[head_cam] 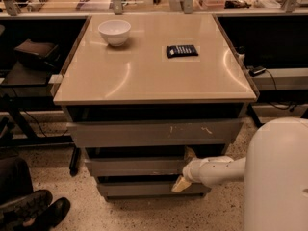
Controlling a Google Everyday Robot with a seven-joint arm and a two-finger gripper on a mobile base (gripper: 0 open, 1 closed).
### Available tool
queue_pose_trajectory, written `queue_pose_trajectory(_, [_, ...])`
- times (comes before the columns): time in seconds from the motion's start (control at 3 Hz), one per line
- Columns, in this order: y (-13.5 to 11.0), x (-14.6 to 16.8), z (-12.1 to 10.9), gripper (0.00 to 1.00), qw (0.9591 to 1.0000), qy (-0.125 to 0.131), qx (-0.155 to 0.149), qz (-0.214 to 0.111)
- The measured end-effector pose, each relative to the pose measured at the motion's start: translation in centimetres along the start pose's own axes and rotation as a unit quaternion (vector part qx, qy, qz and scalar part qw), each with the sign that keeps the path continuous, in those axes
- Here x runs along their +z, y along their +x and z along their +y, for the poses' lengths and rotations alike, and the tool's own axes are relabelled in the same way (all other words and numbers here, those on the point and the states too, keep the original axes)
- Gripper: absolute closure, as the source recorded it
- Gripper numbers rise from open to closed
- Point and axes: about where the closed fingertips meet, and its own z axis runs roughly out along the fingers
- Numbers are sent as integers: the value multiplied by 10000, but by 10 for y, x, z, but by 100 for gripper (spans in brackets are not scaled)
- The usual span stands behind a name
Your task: Open middle drawer
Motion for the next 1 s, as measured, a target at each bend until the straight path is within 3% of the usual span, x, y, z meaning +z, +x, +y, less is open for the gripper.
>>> queue_pose_trajectory(1.0, [0,0,0,66,10000,-1,0,0])
